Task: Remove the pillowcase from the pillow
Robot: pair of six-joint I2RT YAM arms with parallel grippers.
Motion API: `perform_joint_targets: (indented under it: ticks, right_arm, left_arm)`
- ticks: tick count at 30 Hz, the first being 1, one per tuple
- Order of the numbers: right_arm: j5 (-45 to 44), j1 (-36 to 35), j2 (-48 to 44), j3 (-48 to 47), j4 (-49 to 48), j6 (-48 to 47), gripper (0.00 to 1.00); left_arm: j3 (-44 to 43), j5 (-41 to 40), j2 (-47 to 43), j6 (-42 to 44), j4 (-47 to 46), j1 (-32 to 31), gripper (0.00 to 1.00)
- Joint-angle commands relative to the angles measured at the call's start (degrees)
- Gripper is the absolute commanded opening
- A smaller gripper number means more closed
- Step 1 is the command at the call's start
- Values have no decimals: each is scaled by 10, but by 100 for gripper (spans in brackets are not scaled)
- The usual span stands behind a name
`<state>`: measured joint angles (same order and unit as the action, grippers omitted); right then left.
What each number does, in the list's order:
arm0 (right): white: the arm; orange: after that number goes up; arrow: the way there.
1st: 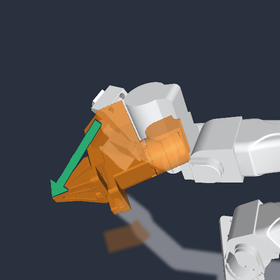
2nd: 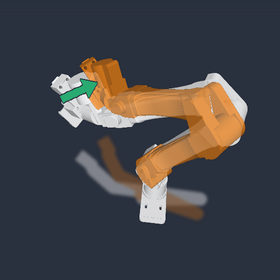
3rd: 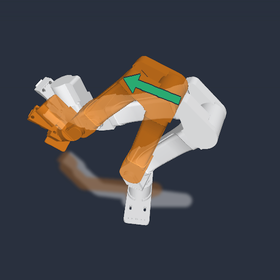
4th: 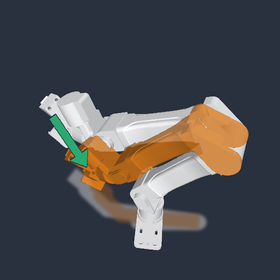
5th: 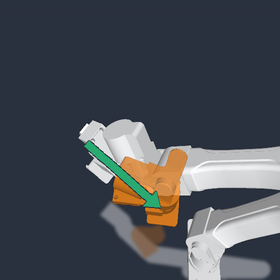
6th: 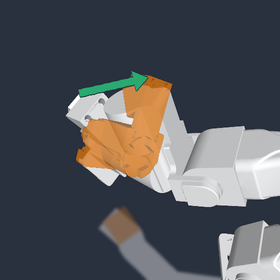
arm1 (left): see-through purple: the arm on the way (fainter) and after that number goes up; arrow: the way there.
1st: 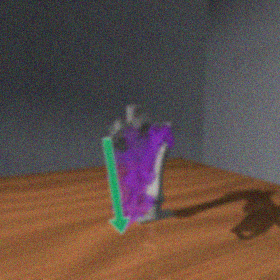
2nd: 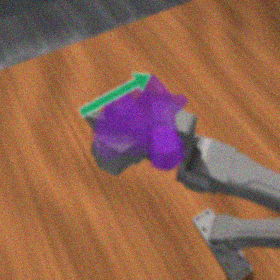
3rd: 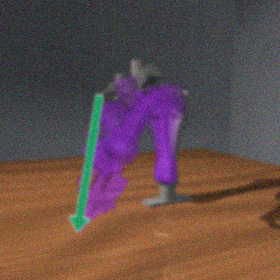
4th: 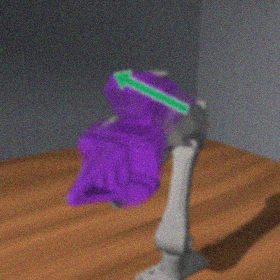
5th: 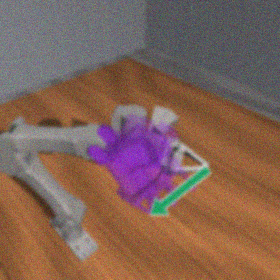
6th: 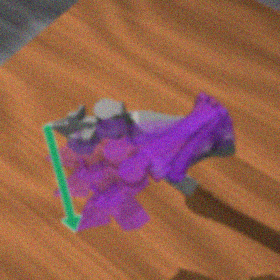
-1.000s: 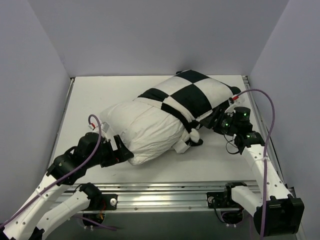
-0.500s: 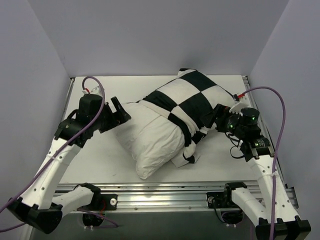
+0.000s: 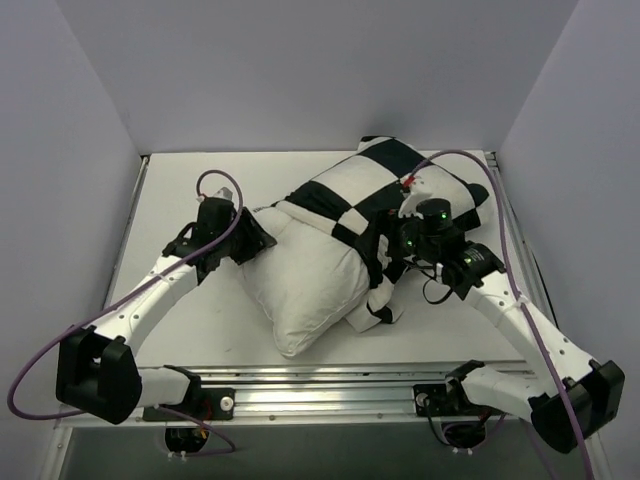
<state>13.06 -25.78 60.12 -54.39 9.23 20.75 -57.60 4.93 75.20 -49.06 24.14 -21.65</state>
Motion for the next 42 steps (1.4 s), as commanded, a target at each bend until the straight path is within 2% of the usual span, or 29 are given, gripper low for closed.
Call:
perform_joint_targets:
  ticks: [1, 3, 4, 5, 8, 11, 17, 21, 24, 25, 27, 28, 33, 38, 42]
  right_arm:
    - [-81, -73, 61, -81, -13, -63, 83]
    - [-108, -108, 97, -143, 1, -101, 83]
    - [-125, -143, 133, -165, 14, -113, 83]
    - [-164, -160, 152, -204, 17, -140, 83]
    - [-216, -207, 222, -255, 24, -171, 84]
    - [-223, -228, 300, -331, 51, -201, 84]
    - [-284, -241, 438, -451, 96, -244, 84]
    - [-326, -234, 504, -475, 107, -249, 79]
    - [-364, -217, 551, -498, 122, -232, 56]
    - [-374, -203, 564, -502, 123, -227, 34]
    - [-390, -185, 570, -509, 121, -209, 15]
    - [-396, -162, 570, -512, 119, -208, 0]
    - [-402, -54, 573, -560, 132, -140, 0]
    - [-372, 79, 580, -637, 155, -60, 0]
    - [-305, 111, 577, -624, 125, -46, 0]
  left_arm:
    - [78, 34, -2, -29, -57, -8, 49]
    - [116, 29, -22, -36, -68, -9, 27]
    - [125, 28, -29, -36, -73, -10, 7]
    - [132, 21, -40, -32, -74, -10, 3]
    - [151, 17, -58, -23, -74, -14, 2]
    - [161, 13, -86, -11, -67, -20, 2]
    - [173, -16, -159, 4, -15, -41, 2]
    - [173, -40, -211, 10, 28, -52, 2]
    - [160, -61, -246, 18, 76, -53, 2]
    - [156, -65, -255, 23, 102, -54, 2]
    - [143, -79, -290, 26, 130, -55, 2]
    - [138, -84, -304, 28, 157, -55, 2]
    - [107, -116, -396, 30, 247, -55, 2]
    - [39, -136, -445, 32, 352, -55, 2]
    - [-5, -161, -489, 39, 394, -55, 2]
